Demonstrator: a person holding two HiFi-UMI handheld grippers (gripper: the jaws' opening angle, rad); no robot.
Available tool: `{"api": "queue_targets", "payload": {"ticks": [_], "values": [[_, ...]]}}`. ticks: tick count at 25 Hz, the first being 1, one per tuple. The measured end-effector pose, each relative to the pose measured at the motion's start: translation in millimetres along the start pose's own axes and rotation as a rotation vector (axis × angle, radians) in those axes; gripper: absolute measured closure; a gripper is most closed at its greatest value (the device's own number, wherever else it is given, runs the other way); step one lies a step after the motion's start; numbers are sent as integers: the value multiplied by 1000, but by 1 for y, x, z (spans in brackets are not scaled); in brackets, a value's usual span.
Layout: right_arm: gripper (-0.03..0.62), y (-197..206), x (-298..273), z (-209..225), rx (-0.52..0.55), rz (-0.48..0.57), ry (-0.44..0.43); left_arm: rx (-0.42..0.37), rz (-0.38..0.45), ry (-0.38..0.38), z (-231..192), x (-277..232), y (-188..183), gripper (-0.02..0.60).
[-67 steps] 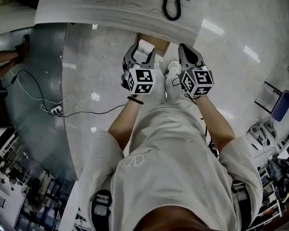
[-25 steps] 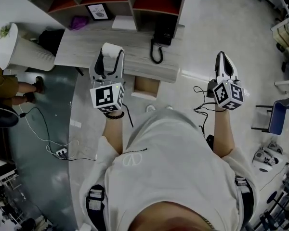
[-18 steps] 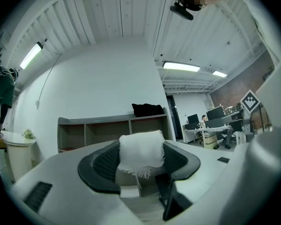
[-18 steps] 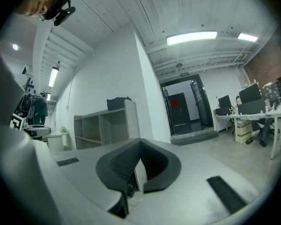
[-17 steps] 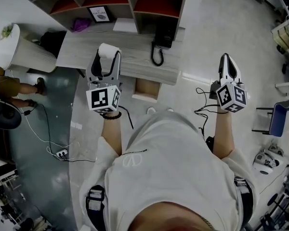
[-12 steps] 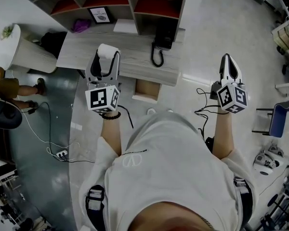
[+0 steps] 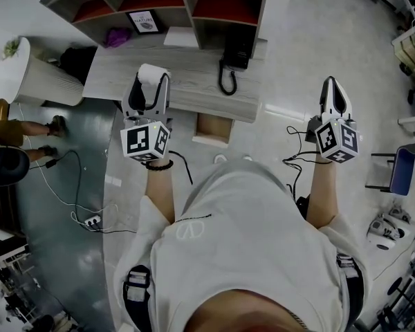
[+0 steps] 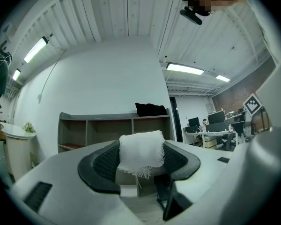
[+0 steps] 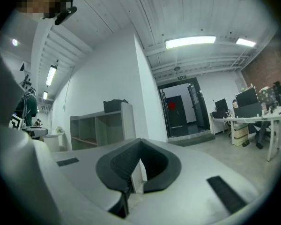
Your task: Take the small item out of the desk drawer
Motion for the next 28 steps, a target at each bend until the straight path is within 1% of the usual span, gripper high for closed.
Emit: {"api": "queue_targets", "payload": {"ticks": [2,11,16,28], "values": [[592,-1,-1,1,-16,-2,0,-6,1,1,0,-1,-1,314],[592,-4,-1,11,-11,-10,19,4,-2,-2,-1,-4,3,314],[592,3,-1,10,-7,-39,12,18,-3,-12,-3,-2,7,314],[592,6,1,11,-12,-63,4,6,-27,-29,-3,1,9,314]]}}
Point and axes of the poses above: the fingertips, and each gripper's own axes: x backward along the fingers, z to its right, y out of its underside, the point moved 2 cm from there along x, backward along the fingers, and after that the axes turned 7 degrees about z, right-handed, at the moved point
